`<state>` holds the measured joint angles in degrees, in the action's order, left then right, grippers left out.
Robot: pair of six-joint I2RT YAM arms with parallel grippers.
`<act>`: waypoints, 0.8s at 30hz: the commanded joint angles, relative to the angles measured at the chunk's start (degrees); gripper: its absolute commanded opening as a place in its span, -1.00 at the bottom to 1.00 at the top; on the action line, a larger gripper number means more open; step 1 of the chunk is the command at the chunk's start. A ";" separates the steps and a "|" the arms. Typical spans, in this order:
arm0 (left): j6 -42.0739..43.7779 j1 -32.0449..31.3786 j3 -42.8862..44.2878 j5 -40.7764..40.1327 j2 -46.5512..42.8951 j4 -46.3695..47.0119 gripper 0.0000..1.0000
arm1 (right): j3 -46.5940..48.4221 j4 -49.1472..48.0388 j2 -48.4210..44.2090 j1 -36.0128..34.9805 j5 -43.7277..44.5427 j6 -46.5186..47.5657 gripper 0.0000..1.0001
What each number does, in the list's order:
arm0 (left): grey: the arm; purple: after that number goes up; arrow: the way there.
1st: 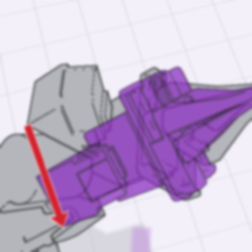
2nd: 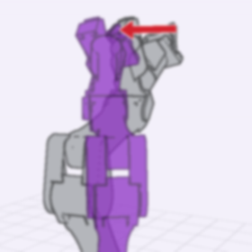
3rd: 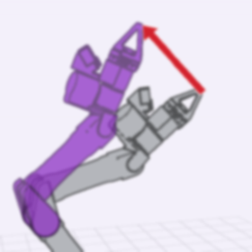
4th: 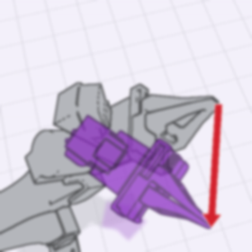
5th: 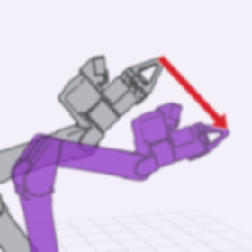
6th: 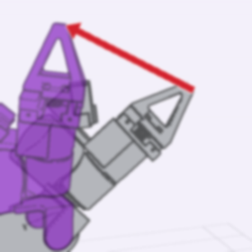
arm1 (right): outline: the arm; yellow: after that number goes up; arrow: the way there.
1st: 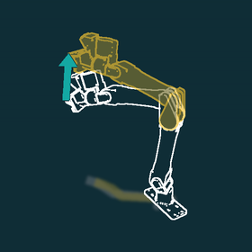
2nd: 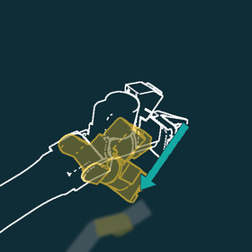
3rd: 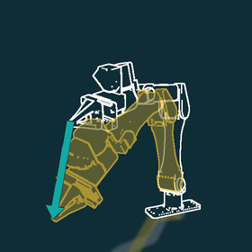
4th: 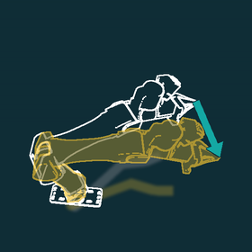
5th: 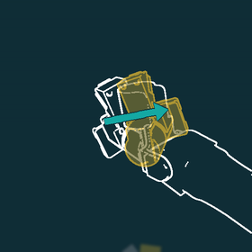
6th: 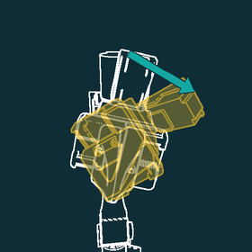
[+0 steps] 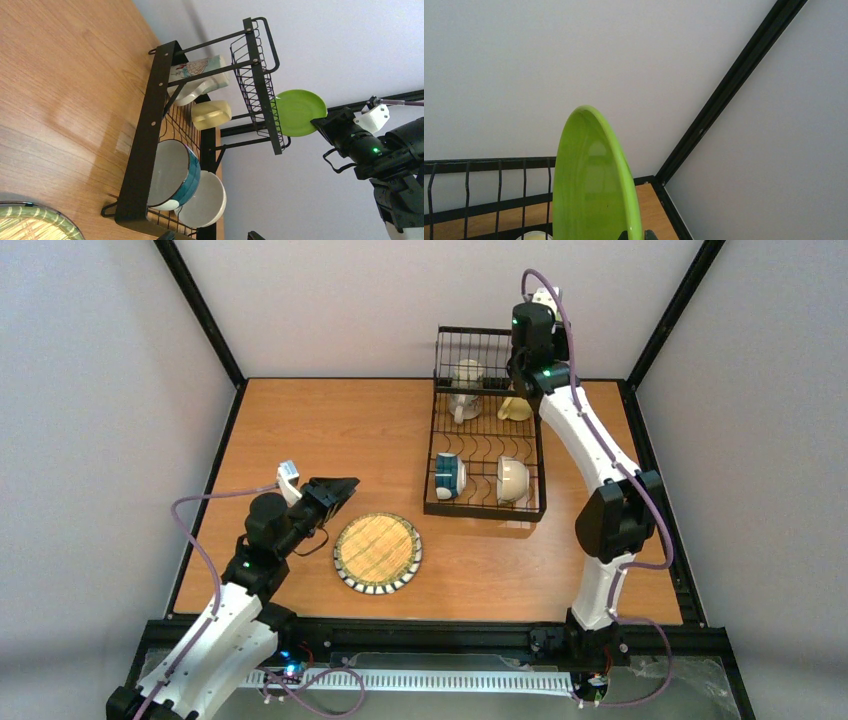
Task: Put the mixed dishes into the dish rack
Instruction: Insert the plate into the dish rack.
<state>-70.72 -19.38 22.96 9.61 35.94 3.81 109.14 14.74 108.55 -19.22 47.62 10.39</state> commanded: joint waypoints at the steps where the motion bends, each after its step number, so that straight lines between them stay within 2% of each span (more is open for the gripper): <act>1: -0.03 0.22 0.25 0.76 -0.35 -0.39 0.63 | 3.57 4.03 1.38 0.24 0.79 -1.41 -0.96; 24: -0.87 0.22 -0.46 1.38 -1.23 -0.49 0.63 | 3.74 9.55 4.27 -0.55 -0.04 -4.27 -0.96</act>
<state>-71.16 -19.38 22.96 10.72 35.09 3.77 111.72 22.26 111.74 -19.53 47.72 7.22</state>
